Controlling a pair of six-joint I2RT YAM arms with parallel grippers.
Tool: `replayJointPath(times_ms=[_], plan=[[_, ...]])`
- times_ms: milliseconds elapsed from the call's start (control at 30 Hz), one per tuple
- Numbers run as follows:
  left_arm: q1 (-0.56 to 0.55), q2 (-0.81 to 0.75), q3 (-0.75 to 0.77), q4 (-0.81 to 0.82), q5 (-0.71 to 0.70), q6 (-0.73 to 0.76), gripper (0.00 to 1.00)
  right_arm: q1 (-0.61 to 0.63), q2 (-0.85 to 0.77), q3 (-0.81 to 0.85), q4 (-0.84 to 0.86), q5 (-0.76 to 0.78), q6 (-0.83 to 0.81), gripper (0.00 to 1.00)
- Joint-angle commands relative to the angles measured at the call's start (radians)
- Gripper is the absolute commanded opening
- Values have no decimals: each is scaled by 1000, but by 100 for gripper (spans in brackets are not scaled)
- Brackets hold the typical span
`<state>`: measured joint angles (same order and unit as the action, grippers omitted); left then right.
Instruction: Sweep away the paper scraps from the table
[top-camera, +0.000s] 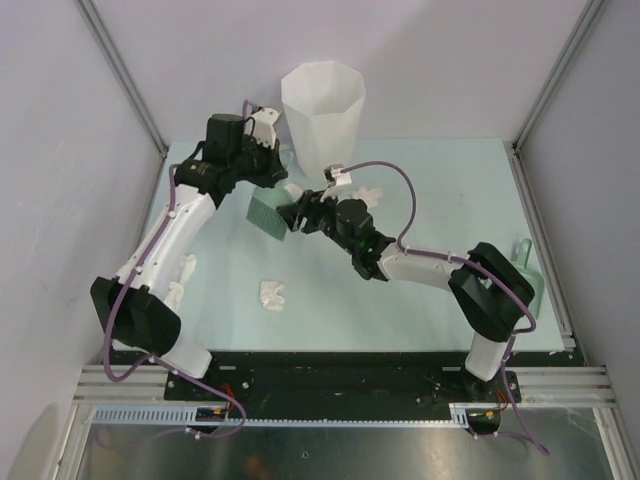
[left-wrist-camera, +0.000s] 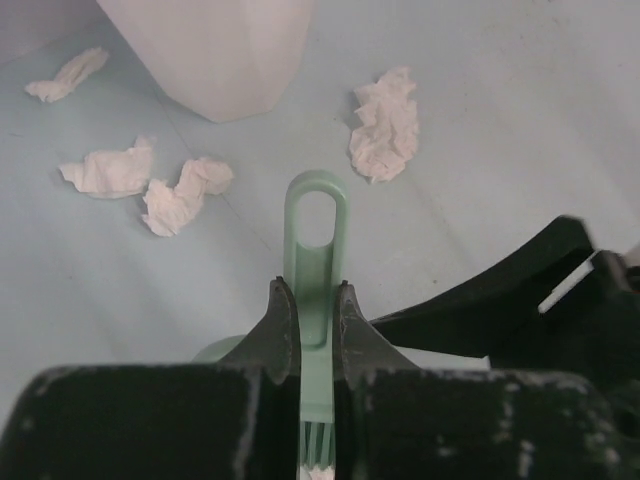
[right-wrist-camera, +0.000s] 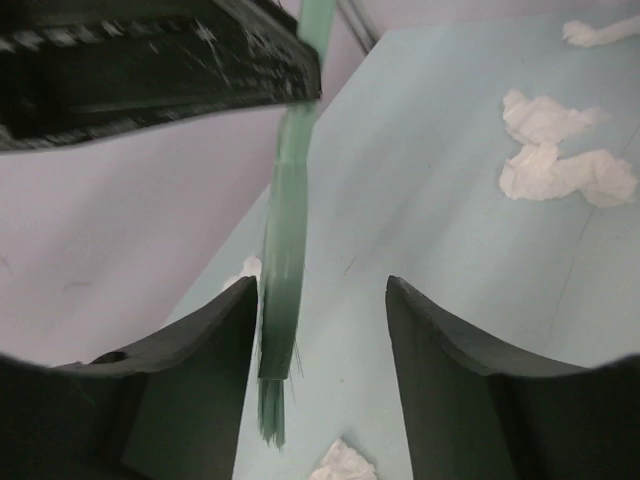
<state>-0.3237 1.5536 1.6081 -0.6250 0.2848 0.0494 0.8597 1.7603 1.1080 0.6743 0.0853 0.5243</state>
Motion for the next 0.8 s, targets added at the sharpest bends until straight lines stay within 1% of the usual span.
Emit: replayJointPath(times_ms=[0,33,67,100,133,167,233,267,300,333,367,400,433,467,500,533,567,600,633,667,700,733,767], plan=[[2,-82,-36,102,13,-94,0,-2,47,47,106,-113,16,46],[2,-86,-48,103,33,-111,0,-8,50,47,116,-158,7,34],[2,-92,-54,107,53,-117,0,-16,54,49,125,-191,-1,13],[2,-98,-63,108,89,-126,0,-34,57,49,130,-221,-18,3],[3,-101,-79,108,106,-128,0,-43,57,49,120,-290,-29,0],[3,-105,-85,108,123,-120,0,-57,53,47,111,-330,-46,0],[5,-128,-112,108,157,-79,0,-97,27,47,21,-433,-122,0],[5,-139,-122,108,174,-54,5,-112,15,47,-22,-462,-156,0],[5,-162,-131,107,189,5,18,-125,1,47,-124,-491,-246,0],[8,-182,-157,105,220,41,61,-154,-33,47,-181,-548,-291,0],[11,-202,-172,93,221,78,82,-166,-51,47,-241,-579,-353,0],[15,-222,-181,82,217,155,93,-178,-74,47,-375,-626,-412,0],[34,-252,-186,67,234,197,99,-186,-117,47,-450,-640,-551,0],[47,-256,-175,4,246,240,100,-194,-142,46,-525,-644,-619,0],[61,-259,-160,-31,258,313,100,-198,-165,47,-667,-633,-683,0],[81,-262,-131,-69,275,355,100,-202,-185,46,-747,-637,-807,0],[84,-265,-119,-159,325,406,100,-217,-221,46,-809,-656,-857,0],[84,-270,-108,-203,347,496,100,-228,-234,46,-916,-718,-909,0],[83,-271,-91,-250,378,544,100,-241,-245,46,-964,-752,-949,0],[78,-276,-85,-345,443,593,100,-255,-258,46,-998,-780,-1010,0],[72,-279,-83,-382,451,668,100,-275,-266,46,-1050,-817,-1030,0],[39,-279,-88,-418,455,703,100,-278,-271,46,-1070,-818,-1050,0],[17,-279,-92,-488,445,766,99,-278,-291,46,-1096,-812,-1085,0]])
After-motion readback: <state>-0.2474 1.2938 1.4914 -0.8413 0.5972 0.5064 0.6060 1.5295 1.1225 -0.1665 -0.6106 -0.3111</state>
